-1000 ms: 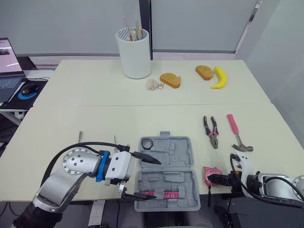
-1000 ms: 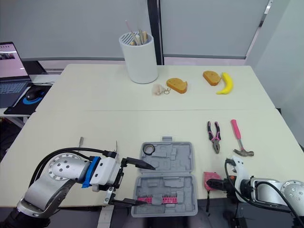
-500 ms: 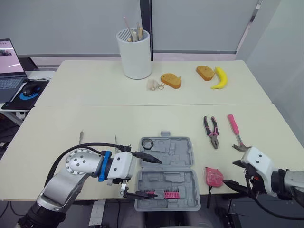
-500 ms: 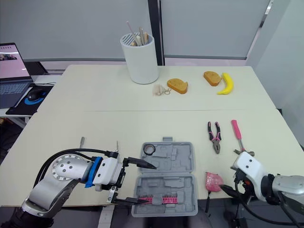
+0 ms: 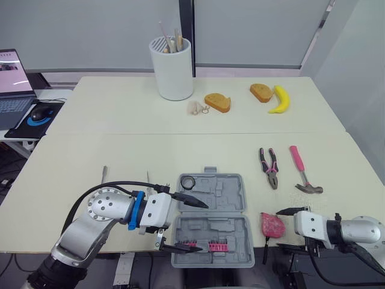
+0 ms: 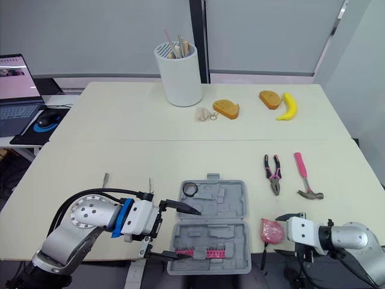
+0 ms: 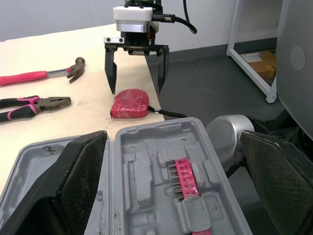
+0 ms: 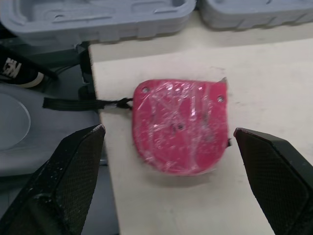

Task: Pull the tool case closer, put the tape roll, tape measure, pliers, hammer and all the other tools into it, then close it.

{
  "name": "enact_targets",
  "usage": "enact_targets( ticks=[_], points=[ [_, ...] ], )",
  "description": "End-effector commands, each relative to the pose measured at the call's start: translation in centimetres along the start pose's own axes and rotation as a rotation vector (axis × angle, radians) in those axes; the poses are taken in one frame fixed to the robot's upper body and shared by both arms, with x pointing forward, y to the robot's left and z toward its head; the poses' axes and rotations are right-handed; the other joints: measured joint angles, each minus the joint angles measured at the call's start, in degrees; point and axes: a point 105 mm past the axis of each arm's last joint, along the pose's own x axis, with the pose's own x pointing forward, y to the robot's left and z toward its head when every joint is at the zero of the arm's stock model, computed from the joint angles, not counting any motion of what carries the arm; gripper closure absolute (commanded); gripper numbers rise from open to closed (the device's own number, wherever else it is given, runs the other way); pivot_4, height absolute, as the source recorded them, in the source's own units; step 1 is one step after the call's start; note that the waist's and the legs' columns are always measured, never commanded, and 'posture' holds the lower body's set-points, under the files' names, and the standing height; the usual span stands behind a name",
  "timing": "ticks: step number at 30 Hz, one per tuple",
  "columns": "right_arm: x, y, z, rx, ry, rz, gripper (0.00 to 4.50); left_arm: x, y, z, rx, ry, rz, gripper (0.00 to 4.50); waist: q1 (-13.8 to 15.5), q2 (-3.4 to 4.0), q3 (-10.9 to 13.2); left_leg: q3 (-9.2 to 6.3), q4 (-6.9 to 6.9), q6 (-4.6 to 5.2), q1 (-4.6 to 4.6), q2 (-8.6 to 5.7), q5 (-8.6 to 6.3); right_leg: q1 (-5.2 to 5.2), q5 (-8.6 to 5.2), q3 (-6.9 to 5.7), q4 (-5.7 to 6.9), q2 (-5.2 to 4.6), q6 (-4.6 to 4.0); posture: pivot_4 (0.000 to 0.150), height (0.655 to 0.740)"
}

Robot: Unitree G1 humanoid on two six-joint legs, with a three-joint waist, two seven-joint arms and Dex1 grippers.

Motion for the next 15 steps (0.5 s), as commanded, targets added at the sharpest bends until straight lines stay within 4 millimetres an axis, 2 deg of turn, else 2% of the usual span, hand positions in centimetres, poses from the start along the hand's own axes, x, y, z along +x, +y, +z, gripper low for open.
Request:
enact_targets(
  ticks=[1,6,15],
  points=[
    [0.2,-0.7,0.4,-0.022,-0.032,-0.031,0.01,0.5,-0.4,0.7,0.038,-0.015,-0.017,0.0,-0.11,0.0,0.0,0.01,-0.01,0.0,0.11,0.01,0.0,0.09,0.0,0.01,0.0,0.0,0.0,0.15,0.7303],
    [0.3,-1.3,0.6,-0.003,-0.03,-0.056,0.01,0.6,-0.5,0.8,0.035,-0.017,-0.021,0.0,-0.05,0.0,0.02,0.06,-0.15,0.0,0.73,0.01,-0.01,0.65,-0.06,0.06,-0.03,-0.01,-0.07,0.15,0.7303],
    [0.7,-2.0,0.1,0.002,-0.003,-0.071,0.01,0.8,-0.6,0.9,0.032,-0.021,-0.02,0.0,-0.02,0.01,0.01,0.05,-0.16,-0.01,0.72,0.01,-0.01,0.64,-0.07,0.04,-0.02,-0.01,-0.11,0.15,0.7303]
  ],
)
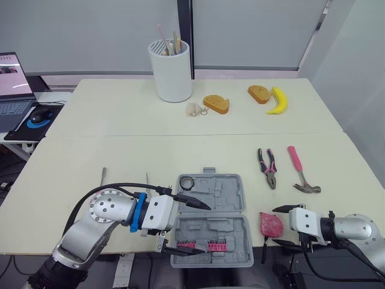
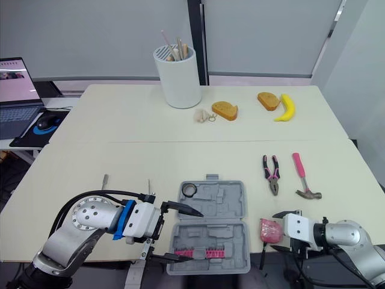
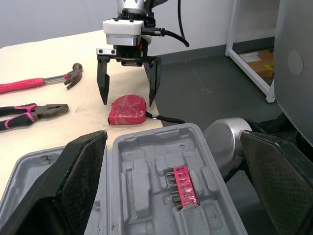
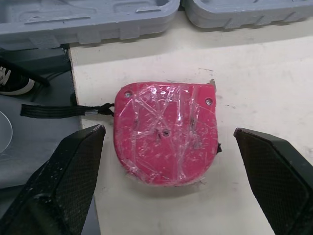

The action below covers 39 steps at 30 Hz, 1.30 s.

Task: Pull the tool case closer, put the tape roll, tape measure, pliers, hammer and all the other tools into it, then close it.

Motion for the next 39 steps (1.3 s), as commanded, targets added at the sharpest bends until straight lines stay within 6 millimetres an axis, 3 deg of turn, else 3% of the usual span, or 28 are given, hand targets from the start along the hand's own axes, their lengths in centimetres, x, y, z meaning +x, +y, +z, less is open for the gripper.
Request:
enact_targets(
  ticks=[1,17,20,22,27,33,39],
  points=[
    [-0.2,-0.6,0.2,-0.013,0.001,-0.02,0.01,0.4,-0.4,0.6,0.024,-0.014,-0.017,0.0,0.0,0.0,0.0,0.0,0.0,0.0,0.0,0.0,0.0,0.0,0.0,0.0,0.0,0.0,0.0,0.15,0.7303],
    [0.9,-0.2,-0.2,0.001,0.042,0.038,0.01,0.5,-0.2,0.3,0.025,-0.008,-0.009,0.0,-0.02,0.0,0.0,0.01,0.0,0.0,0.01,0.0,0.0,0.0,0.0,0.01,0.01,0.0,-0.01,0.15,0.7303],
    [1.1,-0.2,-0.2,-0.007,0.041,0.04,0.59,0.5,-0.2,0.2,0.024,-0.006,-0.004,0.0,-0.02,0.0,0.0,0.0,0.0,0.0,0.01,0.0,0.0,0.0,0.0,0.0,0.01,0.0,-0.01,0.15,0.7303],
    [1.0,-0.5,0.0,-0.026,0.038,0.027,1.29,0.4,0.0,0.1,0.022,-0.003,0.005,0.0,-0.03,0.0,0.0,0.0,0.0,0.0,0.01,0.0,0.0,0.0,0.0,0.0,0.01,0.0,-0.01,0.15,0.7303],
    [0.2,-1.6,0.8,-0.048,0.035,-0.016,1.34,0.0,0.5,-0.1,0.021,0.005,0.038,0.0,-0.02,0.0,0.0,0.0,0.0,0.0,0.01,0.0,0.0,0.0,0.0,-0.01,0.01,0.0,-0.01,0.15,0.7303],
    [-2.6,-4.1,3.4,-0.142,0.131,-0.025,1.34,-1.3,2.5,-0.3,-0.006,0.032,0.149,0.0,-0.08,0.05,0.03,0.01,0.0,0.0,0.01,0.0,0.0,-0.03,0.0,0.01,0.04,-0.01,0.0,0.15,0.7303],
    [-3.2,-6.2,7.5,-0.198,0.192,0.034,1.34,-2.5,4.2,-0.6,-0.062,0.081,0.232,0.0,-0.32,0.07,0.06,-0.02,-0.01,0.0,0.01,0.06,0.0,-0.07,0.0,-0.02,0.05,0.03,-0.01,0.15,0.7303]
  ],
)
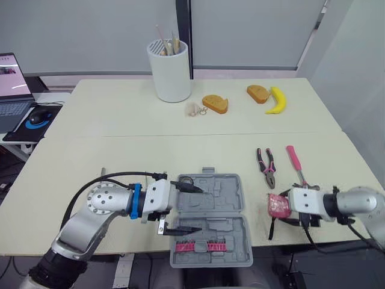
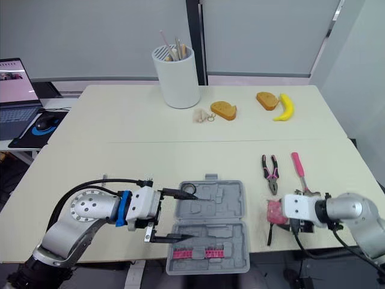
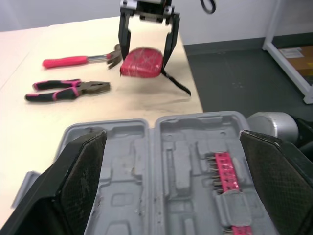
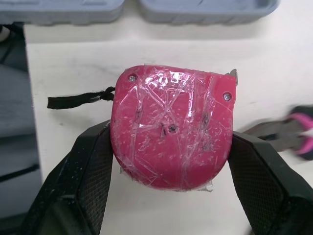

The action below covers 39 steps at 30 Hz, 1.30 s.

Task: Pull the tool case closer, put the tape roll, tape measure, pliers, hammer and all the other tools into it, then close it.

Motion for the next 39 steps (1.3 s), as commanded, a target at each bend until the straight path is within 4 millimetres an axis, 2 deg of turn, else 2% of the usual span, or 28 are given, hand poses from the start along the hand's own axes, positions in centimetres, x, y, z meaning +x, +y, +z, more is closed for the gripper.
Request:
enact_targets(
  ticks=[1,4,6,11,14,22,29,39],
  points=[
    [-0.4,-1.0,2.5,-0.028,-0.003,0.048,1.34,-0.9,1.3,0.4,-0.004,0.02,0.059,0.0,0.12,-0.01,0.0,-0.03,-0.01,0.0,-0.01,0.0,0.0,-0.01,0.0,-0.02,0.0,0.0,-0.01,0.15,0.7303],
    [0.3,-2.5,3.8,-0.071,0.015,0.071,1.34,-1.4,2.4,0.1,-0.013,0.043,0.111,0.0,0.15,-0.02,0.02,-0.04,-0.01,0.0,-0.04,-0.02,0.0,-0.02,-0.01,-0.04,0.0,-0.02,-0.04,0.15,0.7303],
    [1.6,-3.6,5.3,-0.107,0.014,0.104,1.34,-1.9,2.7,-0.2,-0.008,0.072,0.133,0.0,-0.04,-0.04,0.06,-0.04,-0.01,0.0,-0.03,-0.04,0.0,-0.02,-0.01,-0.03,0.0,-0.03,-0.04,0.15,0.7303],
    [4.5,-4.8,7.5,-0.16,0.018,0.186,1.34,-2.7,3.1,-1.5,-0.001,0.133,0.188,0.0,-0.05,-0.04,0.07,-0.04,-0.02,0.0,-0.07,-0.03,0.0,-0.08,0.0,-0.04,0.02,-0.03,-0.08,0.15,0.7303],
    [6.2,-5.6,7.7,-0.19,0.047,0.219,1.34,-2.7,3.2,-2.4,0.007,0.164,0.216,0.0,-0.01,-0.02,0.09,-0.04,-0.02,0.0,-0.09,-0.03,-0.01,-0.11,0.01,-0.05,0.03,-0.04,-0.1,0.15,0.7303],
    [8.7,-7.0,8.0,-0.252,0.106,0.252,1.34,-2.3,2.9,-3.2,0.016,0.176,0.246,0.0,0.18,0.0,0.11,-0.02,-0.01,0.0,-0.1,-0.09,0.0,-0.13,0.03,-0.08,0.06,-0.16,-0.12,0.15,0.7303],
    [9.6,-7.3,7.5,-0.246,0.129,0.263,1.34,-2.2,2.9,-3.2,0.024,0.171,0.255,0.0,0.17,0.01,0.11,-0.03,-0.02,0.0,-0.1,-0.07,0.0,-0.13,0.04,-0.11,0.08,-0.16,-0.15,0.15,0.7303],
    [10.2,-7.4,8.2,-0.222,0.111,0.244,1.34,-1.1,2.5,-2.2,0.06,0.135,0.194,0.0,0.14,0.02,0.12,-0.04,-0.02,0.0,-0.1,-0.04,-0.01,-0.14,0.06,-0.11,0.11,-0.17,-0.18,0.15,0.7303]
  ],
)
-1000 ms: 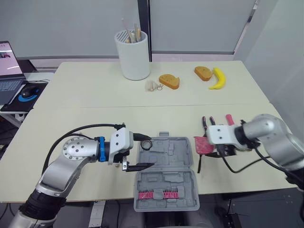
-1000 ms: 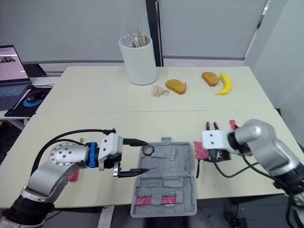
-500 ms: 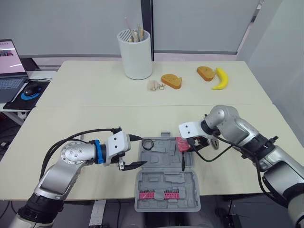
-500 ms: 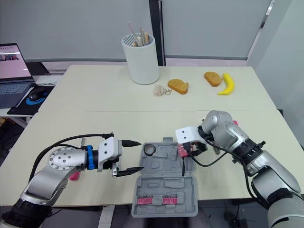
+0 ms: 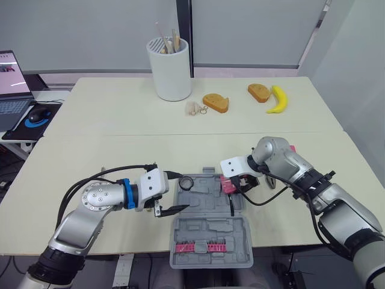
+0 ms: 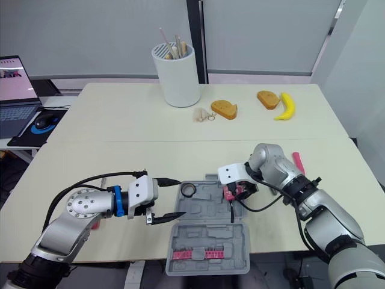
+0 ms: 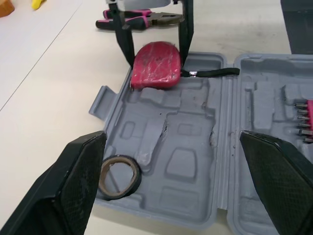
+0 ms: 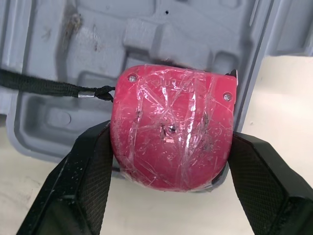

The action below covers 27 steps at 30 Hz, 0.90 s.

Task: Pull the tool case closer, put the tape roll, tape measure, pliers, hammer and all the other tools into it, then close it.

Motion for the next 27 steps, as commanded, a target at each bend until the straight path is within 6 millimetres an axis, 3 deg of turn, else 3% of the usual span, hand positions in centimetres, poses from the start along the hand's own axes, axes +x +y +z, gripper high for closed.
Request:
enact_targets(
  ticks=[1,6,7,9,17,20,26,27],
  points=[
    [-1.3,-1.2,0.4,-0.014,0.003,-0.053,1.34,0.2,0.1,1.6,0.061,-0.038,-0.018,0.0,0.0,0.0,0.0,-0.01,0.0,0.0,0.0,0.0,0.0,0.0,0.0,-0.01,0.0,0.0,0.0,0.15,0.7303],
    [-1.3,-1.3,0.6,-0.023,0.002,-0.06,1.34,0.3,0.2,2.3,0.072,-0.045,-0.033,0.0,0.0,0.0,0.0,0.01,0.0,0.0,0.0,-0.01,0.0,0.0,0.0,-0.01,0.0,0.01,0.0,0.15,0.7303],
    [-1.4,-1.3,0.6,-0.025,0.002,-0.062,0.61,0.3,0.2,2.3,0.072,-0.046,-0.034,0.0,-0.03,0.0,0.0,0.01,0.0,0.0,0.0,-0.01,0.0,0.0,0.0,-0.01,0.0,0.01,0.0,0.15,0.7303],
    [-1.5,-1.5,0.6,-0.029,0.001,-0.074,0.03,0.4,0.2,2.5,0.072,-0.05,-0.036,0.0,-0.08,0.0,0.0,0.01,-0.01,0.0,0.0,-0.01,0.0,-0.01,0.0,0.0,0.0,0.01,0.0,0.15,0.7303],
    [-4.6,-1.8,1.4,-0.009,-0.112,-0.161,0.03,0.4,-0.2,3.5,0.041,-0.068,-0.04,0.0,-0.03,0.02,0.02,-0.02,-0.02,0.0,0.0,-0.01,0.0,0.01,0.0,-0.01,-0.01,0.0,0.0,0.15,0.7303],
    [-5.5,-0.6,1.6,-0.024,-0.18,-0.154,0.03,0.2,0.1,3.7,0.022,-0.075,-0.025,0.0,-0.02,0.02,0.02,-0.05,-0.02,0.0,0.0,-0.01,0.0,0.02,0.0,-0.03,-0.02,-0.01,0.0,0.15,0.7303],
    [-5.6,0.7,1.6,0.006,-0.318,-0.191,0.03,-0.1,0.7,3.4,0.004,-0.069,-0.009,0.0,-0.03,0.01,0.02,-0.05,-0.02,0.0,0.0,-0.01,0.0,0.04,0.0,-0.03,-0.03,-0.16,0.0,0.15,0.7303],
    [-5.5,0.7,1.5,0.019,-0.33,-0.202,0.2,-0.1,0.8,3.3,0.004,-0.068,-0.009,0.0,-0.06,0.0,0.02,-0.04,-0.02,0.0,0.0,-0.02,0.0,0.04,0.0,-0.03,-0.03,-0.16,0.0,0.15,0.7303]
  ],
)
